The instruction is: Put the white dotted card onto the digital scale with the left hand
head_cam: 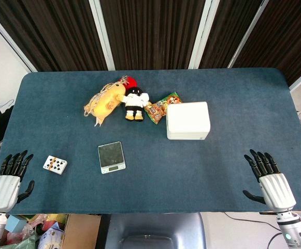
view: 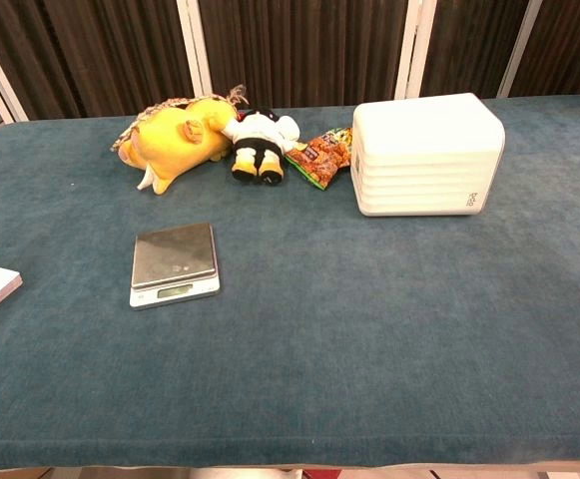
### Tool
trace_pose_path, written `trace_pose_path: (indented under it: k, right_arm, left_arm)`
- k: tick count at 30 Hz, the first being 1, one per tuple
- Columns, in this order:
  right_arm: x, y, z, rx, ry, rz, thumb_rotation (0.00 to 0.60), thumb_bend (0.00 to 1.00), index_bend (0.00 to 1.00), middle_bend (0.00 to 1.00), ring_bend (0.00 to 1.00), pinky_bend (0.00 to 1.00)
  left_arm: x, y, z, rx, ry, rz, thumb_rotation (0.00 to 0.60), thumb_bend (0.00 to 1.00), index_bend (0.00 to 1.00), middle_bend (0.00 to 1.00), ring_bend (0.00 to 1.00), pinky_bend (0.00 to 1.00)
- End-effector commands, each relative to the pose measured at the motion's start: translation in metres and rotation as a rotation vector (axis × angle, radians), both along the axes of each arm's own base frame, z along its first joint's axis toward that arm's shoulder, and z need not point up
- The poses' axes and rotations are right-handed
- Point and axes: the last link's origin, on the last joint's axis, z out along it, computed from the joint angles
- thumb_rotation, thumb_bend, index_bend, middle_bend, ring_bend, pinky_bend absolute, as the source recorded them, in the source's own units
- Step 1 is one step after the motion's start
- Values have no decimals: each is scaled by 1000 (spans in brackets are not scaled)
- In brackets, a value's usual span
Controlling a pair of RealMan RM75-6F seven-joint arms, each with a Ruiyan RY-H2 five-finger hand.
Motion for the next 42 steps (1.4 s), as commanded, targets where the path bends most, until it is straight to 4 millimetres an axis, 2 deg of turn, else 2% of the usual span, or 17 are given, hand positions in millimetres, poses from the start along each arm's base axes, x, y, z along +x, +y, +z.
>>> trace_pose_path:
  k: [1,5,6,7,8,9,10,11,12,14,15,17,20,26,31,42]
  right_arm:
    - [1,0,0,-2,0,2,600,132,0,0,0,0]
    - [1,3,0,3,-1,9,600,131,0,0,0,0]
    - [1,3,0,4,-4,9,600,131,0,0,0,0]
    - [1,3,0,6,-7,8,600,131,0,0,0,0]
    - [0,3,0,8,-7,8,600,132,0,0,0,0]
    - [0,2,0,10,-4,9,600,131,0,0,0,0]
    - [1,1,-1,14,-5,8,600,131,0,0,0,0]
    - [1,1,-2,18,-7,7,600,131,0,0,0,0]
    - [1,1,-3,23,-9,7,600,131,0,0,0,0]
    - [2,1,-4,30,-15,9,600,131,0,0,0,0]
    - [2,1,-3,29,-18,10,600,131,0,0,0,0]
    - [3,1,-3,28,-21,14,600,131,0,0,0,0]
    - [3,1,-3,27,-23,14,600,132,0,0,0,0]
    - [3,1,-5,36,-23,12,600,131,0,0,0,0]
    - [2,0,-5,38,-20,6,600,131,0,0,0,0]
    - [3,0,-5,43,-26,-5,600,131,0,0,0,0]
  left_arm:
    - [0,-3,-7,-50,-22,13,600,422,64,0,0,9]
    - [5,-8,-16,-110,-26,6,600,427,73,0,0,68]
    - [7,-10,-19,-126,-27,2,600,429,74,0,0,101]
    - [8,-12,-23,-138,-15,-5,600,430,82,15,22,176]
    - [10,-13,-29,-147,2,-16,600,430,102,73,113,329]
    - [13,-13,-37,-161,20,-33,600,431,121,131,199,441]
    - [16,-13,-45,-177,24,-46,600,431,160,277,396,634]
    - [19,-12,-52,-195,18,-56,600,431,194,426,565,771]
    - [23,-11,-63,-220,3,-60,600,430,222,575,718,877]
    - [30,-8,-80,-270,-37,-50,600,428,254,787,922,985]
    - [33,-6,-86,-288,-49,-52,600,428,266,845,971,1000]
    - [38,1,-102,-327,-72,-38,600,427,301,928,1000,1000]
    - [44,9,-122,-400,-110,-7,600,435,333,976,1000,1000]
    - [54,27,-146,-457,-108,8,600,516,325,1000,1000,1000]
    - [60,39,-157,-445,-166,46,600,578,272,1000,1000,1000]
    - [73,48,-163,-369,-180,6,600,583,244,1000,1000,1000]
